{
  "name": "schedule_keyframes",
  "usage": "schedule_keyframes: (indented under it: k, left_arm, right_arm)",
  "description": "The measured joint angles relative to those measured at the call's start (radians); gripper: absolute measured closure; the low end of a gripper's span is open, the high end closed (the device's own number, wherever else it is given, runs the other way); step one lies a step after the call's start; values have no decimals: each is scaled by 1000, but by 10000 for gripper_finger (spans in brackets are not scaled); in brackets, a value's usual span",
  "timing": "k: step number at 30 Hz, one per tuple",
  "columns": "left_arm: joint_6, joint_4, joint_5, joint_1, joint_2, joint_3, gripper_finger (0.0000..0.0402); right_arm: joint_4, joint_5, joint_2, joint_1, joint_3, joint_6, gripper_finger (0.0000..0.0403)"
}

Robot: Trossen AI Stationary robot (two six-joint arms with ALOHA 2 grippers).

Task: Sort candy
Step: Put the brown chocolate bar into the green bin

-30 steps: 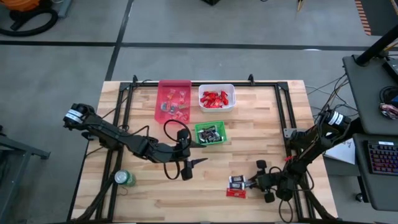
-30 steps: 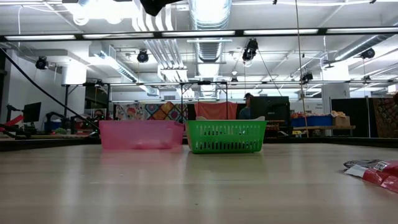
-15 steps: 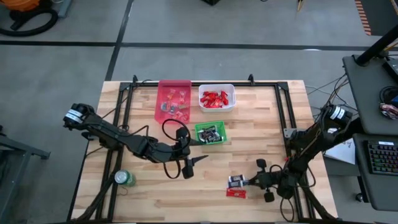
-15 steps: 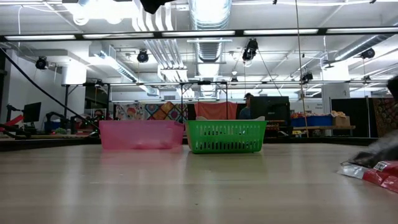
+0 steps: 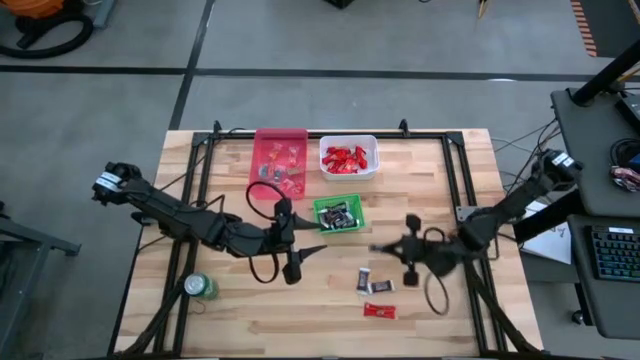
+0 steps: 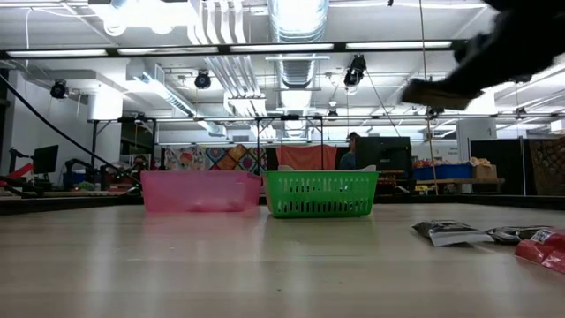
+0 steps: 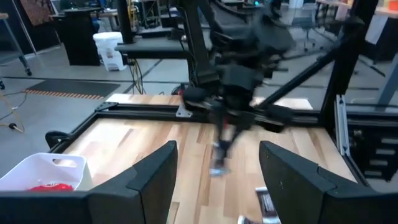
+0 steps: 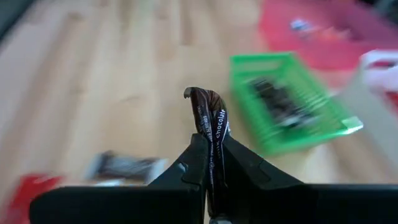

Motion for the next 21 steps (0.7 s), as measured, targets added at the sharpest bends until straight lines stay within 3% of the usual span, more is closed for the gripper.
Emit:
schedule_keyframes:
  k: [5,10,15,21]
  left_arm:
    - [-26,-80,0,-22,1,-2,192]
    - [-109,-159,0,-42,24,-3,192]
    - [-167,-224,-9,-68,35,-3,192]
    - [-208,-304,-81,-99,35,-3,192]
  right_arm:
    - [61,-27,14,-200,19,-225,371]
    - [265,-237,76,-406,19,-385,371]
    - [419,-510,157,-578,19,-393,366]
    - [448,-562,263,-672,42,-359,309]
